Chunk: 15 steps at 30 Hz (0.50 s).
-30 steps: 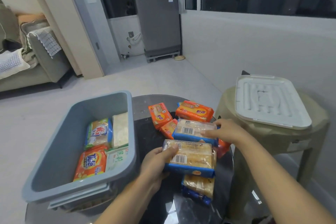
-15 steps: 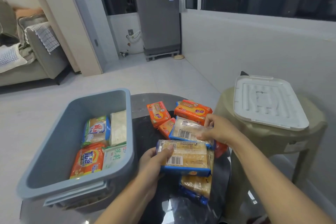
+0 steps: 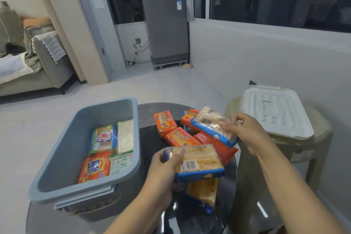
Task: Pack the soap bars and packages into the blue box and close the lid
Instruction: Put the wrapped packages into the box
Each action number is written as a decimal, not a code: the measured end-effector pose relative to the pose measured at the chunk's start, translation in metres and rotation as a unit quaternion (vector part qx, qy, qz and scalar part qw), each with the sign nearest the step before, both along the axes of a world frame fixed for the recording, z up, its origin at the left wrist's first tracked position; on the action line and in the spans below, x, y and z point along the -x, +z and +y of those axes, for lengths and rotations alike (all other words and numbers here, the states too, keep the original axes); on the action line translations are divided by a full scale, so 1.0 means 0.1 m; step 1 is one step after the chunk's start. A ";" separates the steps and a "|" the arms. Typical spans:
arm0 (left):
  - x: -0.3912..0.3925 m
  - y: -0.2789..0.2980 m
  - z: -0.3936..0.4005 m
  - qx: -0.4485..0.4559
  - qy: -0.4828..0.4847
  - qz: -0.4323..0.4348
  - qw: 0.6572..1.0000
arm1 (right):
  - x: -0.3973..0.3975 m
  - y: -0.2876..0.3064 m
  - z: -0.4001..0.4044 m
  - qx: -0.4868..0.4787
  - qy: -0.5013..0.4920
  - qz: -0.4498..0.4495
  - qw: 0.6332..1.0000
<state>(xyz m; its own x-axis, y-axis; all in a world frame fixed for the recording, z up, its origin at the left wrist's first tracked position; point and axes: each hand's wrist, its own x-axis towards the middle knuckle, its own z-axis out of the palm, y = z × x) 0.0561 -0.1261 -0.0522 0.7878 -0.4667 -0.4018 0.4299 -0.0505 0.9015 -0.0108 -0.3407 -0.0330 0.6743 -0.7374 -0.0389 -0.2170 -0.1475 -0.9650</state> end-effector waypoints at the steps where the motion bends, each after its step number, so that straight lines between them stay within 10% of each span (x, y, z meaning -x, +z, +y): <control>1: 0.02 0.04 -0.02 0.011 -0.001 -0.003 1.000 | 0.04 0.04 0.01 0.000 -0.019 -0.017 1.000; 15: 0.01 0.74 0.09 0.121 0.068 -0.049 0.989 | 0.23 0.31 0.26 -0.034 -0.063 -0.185 0.980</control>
<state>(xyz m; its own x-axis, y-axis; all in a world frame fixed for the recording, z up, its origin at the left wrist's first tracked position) 0.0555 -0.1170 0.0219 0.8798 -0.4267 -0.2096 0.3275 0.2244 0.9178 -0.0337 -0.3150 -0.0020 0.5545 -0.8204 0.1395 0.1379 -0.0747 -0.9876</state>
